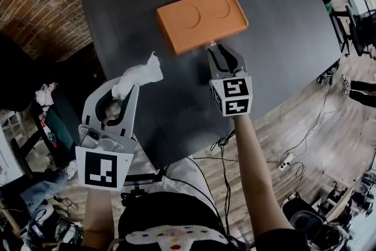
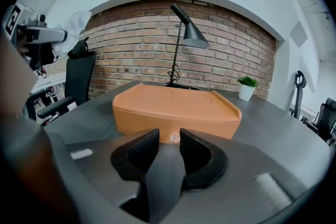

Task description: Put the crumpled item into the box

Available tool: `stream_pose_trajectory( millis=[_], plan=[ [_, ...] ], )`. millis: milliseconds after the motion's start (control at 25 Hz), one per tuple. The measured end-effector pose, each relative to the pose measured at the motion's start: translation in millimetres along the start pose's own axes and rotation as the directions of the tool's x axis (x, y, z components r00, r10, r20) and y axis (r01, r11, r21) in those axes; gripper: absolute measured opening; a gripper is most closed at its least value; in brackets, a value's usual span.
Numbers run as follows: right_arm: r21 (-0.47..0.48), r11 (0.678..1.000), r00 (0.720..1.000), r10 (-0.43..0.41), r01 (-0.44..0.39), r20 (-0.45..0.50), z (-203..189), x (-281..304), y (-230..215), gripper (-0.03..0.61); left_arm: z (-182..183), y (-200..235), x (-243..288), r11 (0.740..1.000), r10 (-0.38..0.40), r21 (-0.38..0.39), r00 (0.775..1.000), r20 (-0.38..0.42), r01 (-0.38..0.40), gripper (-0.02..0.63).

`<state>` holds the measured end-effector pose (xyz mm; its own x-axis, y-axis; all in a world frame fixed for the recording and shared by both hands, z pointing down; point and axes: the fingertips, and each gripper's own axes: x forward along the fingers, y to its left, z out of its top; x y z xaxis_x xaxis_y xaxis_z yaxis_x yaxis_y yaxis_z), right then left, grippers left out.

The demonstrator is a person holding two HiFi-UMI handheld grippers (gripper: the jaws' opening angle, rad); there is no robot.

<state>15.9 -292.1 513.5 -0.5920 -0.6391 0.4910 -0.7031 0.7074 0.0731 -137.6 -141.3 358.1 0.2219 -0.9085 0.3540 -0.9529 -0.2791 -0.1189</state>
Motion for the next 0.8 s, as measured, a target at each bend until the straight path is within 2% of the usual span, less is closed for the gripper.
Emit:
stream_pose_trajectory(
  millis=[200,440,600,800],
  plan=[
    [0.017,1.0,1.0,0.001,-0.001,-0.011,-3.1,14.6,-4.6,0.117,-6.9,3.7,4.0,1.0,0.013,-0.022,1.0,-0.021,-0.013,0.055],
    [0.016,1.0,0.999,-0.007,0.007,-0.042,-19.5,23.6,-10.5,0.117,-6.8,2.4,4.6,1.0,0.009,-0.004,1.0,-0.016,-0.009,0.055],
    [0.024,1.0,0.999,-0.006,0.007,-0.036,-21.1,28.2,-12.0,0.089,-4.7,5.4,3.2,1.0,0.023,-0.01,1.0,-0.014,-0.024,0.055],
    [0.038,0.999,1.0,0.007,-0.006,-0.02,-14.7,24.7,-10.9,0.084,-2.2,3.4,3.8,1.0,0.024,-0.007,1.0,-0.013,-0.024,0.055]
  ],
)
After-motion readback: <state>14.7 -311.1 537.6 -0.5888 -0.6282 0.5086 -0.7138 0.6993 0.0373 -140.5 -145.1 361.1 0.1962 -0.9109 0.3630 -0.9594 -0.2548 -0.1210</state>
